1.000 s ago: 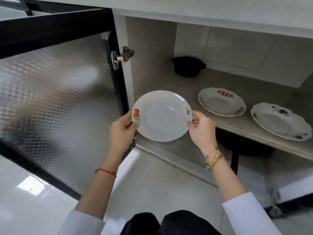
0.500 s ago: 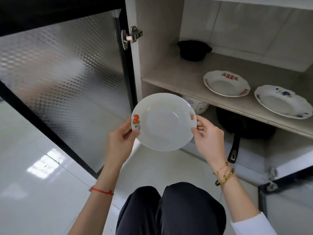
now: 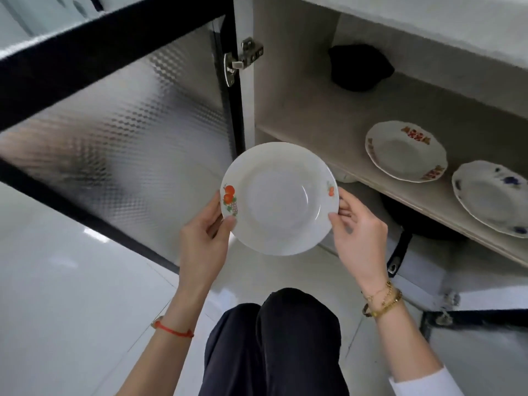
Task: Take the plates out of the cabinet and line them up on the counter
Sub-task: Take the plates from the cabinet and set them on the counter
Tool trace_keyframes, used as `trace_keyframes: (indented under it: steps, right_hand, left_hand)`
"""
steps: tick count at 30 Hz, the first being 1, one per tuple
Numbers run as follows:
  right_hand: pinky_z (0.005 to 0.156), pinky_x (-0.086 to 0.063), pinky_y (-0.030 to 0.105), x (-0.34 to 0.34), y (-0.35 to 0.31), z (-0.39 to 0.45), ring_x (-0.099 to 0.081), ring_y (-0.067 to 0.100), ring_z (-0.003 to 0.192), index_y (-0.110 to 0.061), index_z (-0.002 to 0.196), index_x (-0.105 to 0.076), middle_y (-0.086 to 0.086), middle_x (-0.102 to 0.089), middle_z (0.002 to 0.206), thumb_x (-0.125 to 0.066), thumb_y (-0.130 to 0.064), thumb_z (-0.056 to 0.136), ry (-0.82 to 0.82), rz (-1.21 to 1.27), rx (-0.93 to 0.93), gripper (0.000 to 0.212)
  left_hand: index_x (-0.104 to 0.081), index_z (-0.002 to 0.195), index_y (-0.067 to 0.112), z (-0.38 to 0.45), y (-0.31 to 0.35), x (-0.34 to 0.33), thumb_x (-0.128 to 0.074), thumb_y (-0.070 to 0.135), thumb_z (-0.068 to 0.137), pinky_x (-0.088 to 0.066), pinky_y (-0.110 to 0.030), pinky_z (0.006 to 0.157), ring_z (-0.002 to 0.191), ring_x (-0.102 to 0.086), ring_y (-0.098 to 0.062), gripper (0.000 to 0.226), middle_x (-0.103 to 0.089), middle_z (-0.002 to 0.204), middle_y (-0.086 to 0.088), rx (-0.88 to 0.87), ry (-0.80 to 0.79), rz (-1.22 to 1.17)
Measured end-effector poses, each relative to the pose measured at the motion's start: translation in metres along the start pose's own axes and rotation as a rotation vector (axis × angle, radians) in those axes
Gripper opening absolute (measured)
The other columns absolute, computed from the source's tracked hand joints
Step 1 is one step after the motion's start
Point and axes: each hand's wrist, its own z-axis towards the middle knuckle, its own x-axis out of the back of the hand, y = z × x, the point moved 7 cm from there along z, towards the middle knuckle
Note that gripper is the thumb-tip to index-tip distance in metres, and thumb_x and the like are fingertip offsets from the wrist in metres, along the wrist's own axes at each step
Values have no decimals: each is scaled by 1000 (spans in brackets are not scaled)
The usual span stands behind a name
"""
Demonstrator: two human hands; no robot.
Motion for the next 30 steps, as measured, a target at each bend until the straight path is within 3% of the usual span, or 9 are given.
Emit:
trace_keyframes:
  steps: [4,9,12,15,18,21,25,30]
  right_hand:
    - [85,-47,5,30,-58,4,-64,-1,93,-18,128,-57,-5,-68,105,-59,2,86,-41,21,-27,47]
    - [83,-46,2,74,-125,0,-59,-18,92,-15,130,-55,-9,-65,108,-60,3,86,-64,19,-68,48]
    - [85,-47,5,109,-172,5,-61,-9,97,-13,131,-55,-6,-66,111,-60,1,86,-61,22,-75,47]
    - [88,-50,11,145,-213,19,-61,-3,99,-14,132,-54,-6,-66,112,-61,-1,87,-63,34,-108,47]
    - [87,-49,8,184,-253,36,-62,-2,98,-15,131,-55,-6,-66,112,-60,0,87,-41,54,-112,47]
    - [87,-49,9,218,-284,52,-63,-2,96,-15,130,-56,-7,-67,110,-59,0,87,-16,48,-106,46]
    - [87,-50,13,253,-308,75,-65,-2,94,-18,127,-57,-11,-67,106,-57,-1,87,8,80,-112,43]
    - [85,-50,10,283,-315,104,-64,1,91,-18,126,-58,-8,-67,104,-57,-1,88,58,83,-102,42]
  left_hand:
    - [-55,135,21,-10,64,27,-61,2,90,-45,-10,96,113,-56,13,50,-60,112,40,29,6,37]
    - [-53,136,26,-25,138,63,-65,8,89,-50,-23,97,114,-59,6,52,-61,130,16,74,48,91]
    - [-54,136,27,-29,193,77,-66,10,88,-54,-31,95,114,-61,2,52,-61,131,11,91,44,97]
    - [-55,135,26,-27,254,82,-65,9,88,-50,-20,97,114,-59,5,51,-61,131,10,84,22,99]
    - [-56,135,23,-24,314,84,-65,8,89,-47,-12,95,112,-59,8,49,-61,132,9,78,-2,56]
    - [-55,135,22,-17,365,81,-65,11,89,-48,-14,95,110,-60,8,48,-65,123,16,67,-33,39]
    - [-57,133,25,-4,418,70,-65,16,91,-45,-4,82,93,-59,20,44,-62,95,44,25,-40,94]
    - [-57,132,23,13,459,44,-63,13,92,-43,1,78,91,-56,25,41,-61,86,47,5,-72,39]
